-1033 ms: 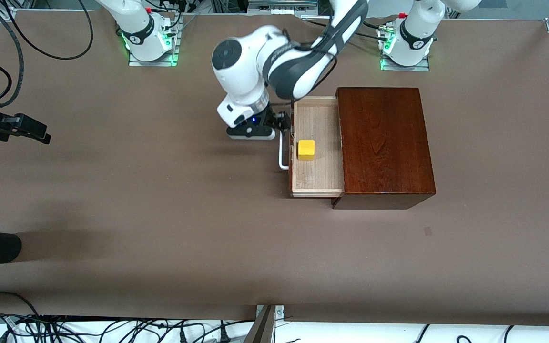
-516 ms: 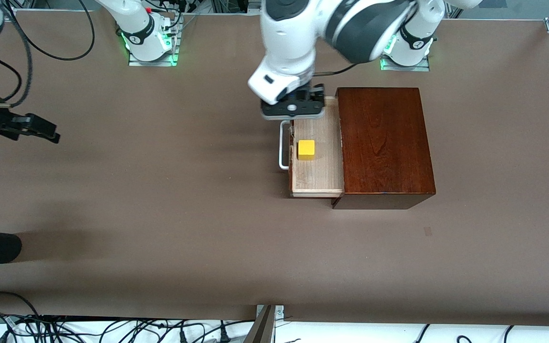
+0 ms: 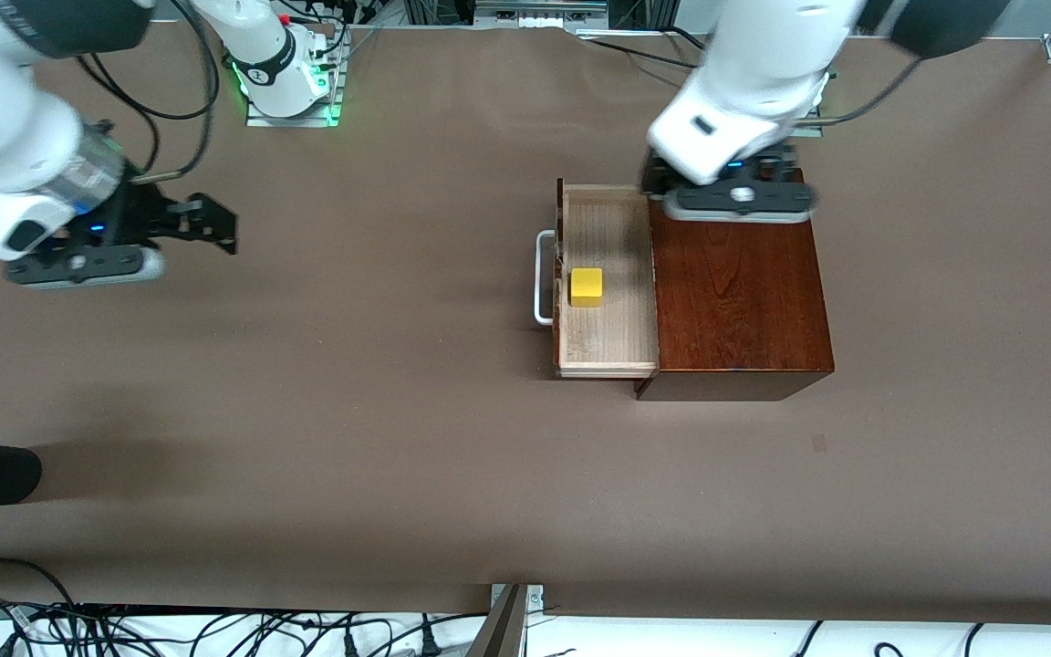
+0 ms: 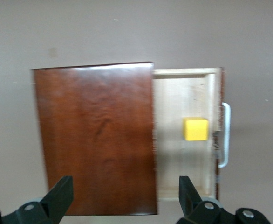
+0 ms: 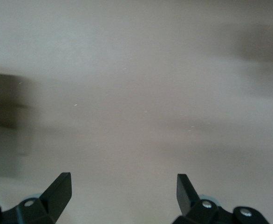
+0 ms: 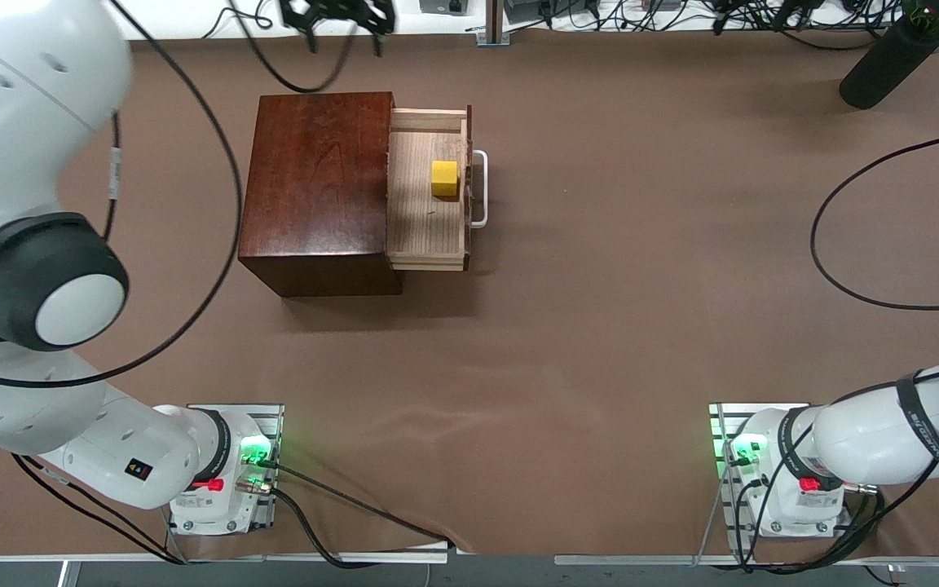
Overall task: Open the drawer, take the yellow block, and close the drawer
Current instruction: 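Release the handle and lift the left gripper while the right gripper approaches, then move the right gripper above the yellow cube in the drawer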
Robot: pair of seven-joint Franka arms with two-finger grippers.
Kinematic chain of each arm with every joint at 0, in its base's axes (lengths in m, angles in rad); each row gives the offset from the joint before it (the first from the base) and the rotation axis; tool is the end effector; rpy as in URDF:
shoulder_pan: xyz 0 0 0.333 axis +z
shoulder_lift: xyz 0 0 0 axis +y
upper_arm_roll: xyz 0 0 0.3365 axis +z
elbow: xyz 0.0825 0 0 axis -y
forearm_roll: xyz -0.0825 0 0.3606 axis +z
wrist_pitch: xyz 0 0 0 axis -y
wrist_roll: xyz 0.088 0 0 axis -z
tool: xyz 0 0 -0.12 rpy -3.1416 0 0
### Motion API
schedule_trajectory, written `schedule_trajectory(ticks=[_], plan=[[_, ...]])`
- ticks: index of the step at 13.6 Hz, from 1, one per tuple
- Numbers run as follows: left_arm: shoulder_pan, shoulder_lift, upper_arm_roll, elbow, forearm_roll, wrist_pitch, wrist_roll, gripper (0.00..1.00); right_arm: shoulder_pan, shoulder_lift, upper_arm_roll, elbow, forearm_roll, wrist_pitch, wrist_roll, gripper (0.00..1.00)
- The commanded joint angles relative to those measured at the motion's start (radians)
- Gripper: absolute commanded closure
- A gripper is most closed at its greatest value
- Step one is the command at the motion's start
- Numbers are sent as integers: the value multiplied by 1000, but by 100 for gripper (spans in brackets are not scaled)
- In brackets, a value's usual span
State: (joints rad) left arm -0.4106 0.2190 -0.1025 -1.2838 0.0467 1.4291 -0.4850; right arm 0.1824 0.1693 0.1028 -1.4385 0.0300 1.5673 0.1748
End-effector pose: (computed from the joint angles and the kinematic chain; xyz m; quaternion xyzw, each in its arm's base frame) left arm 0.5177 -0.2756 0.6248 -0.9992 0.0108 0.0261 0.0280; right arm 0.5612 0.1626 0.5970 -0.9980 -0.0543 0.0247 0.0185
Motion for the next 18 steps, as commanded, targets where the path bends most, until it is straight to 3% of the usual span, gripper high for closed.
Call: schedule_trajectory(ticks=[1,5,8,14,18], plan=[[97,-64,-14,-55,-25,-21,87,0,52,15,3,13,7,2,31,0],[269,-98,-16,-80,-27,-27,229,0,156,55,6,29,7,36,44,0],[352,-112,-16,-106,-27,-18,247,0,261,139,6,128,4,36,80,0],[414,-101,-8,-115,-27,14,249,0,391,251,8,181,8,175,66,0],[424,-99,-3,-111,-24,8,233,0,422,329,9,257,28,185,48,0]])
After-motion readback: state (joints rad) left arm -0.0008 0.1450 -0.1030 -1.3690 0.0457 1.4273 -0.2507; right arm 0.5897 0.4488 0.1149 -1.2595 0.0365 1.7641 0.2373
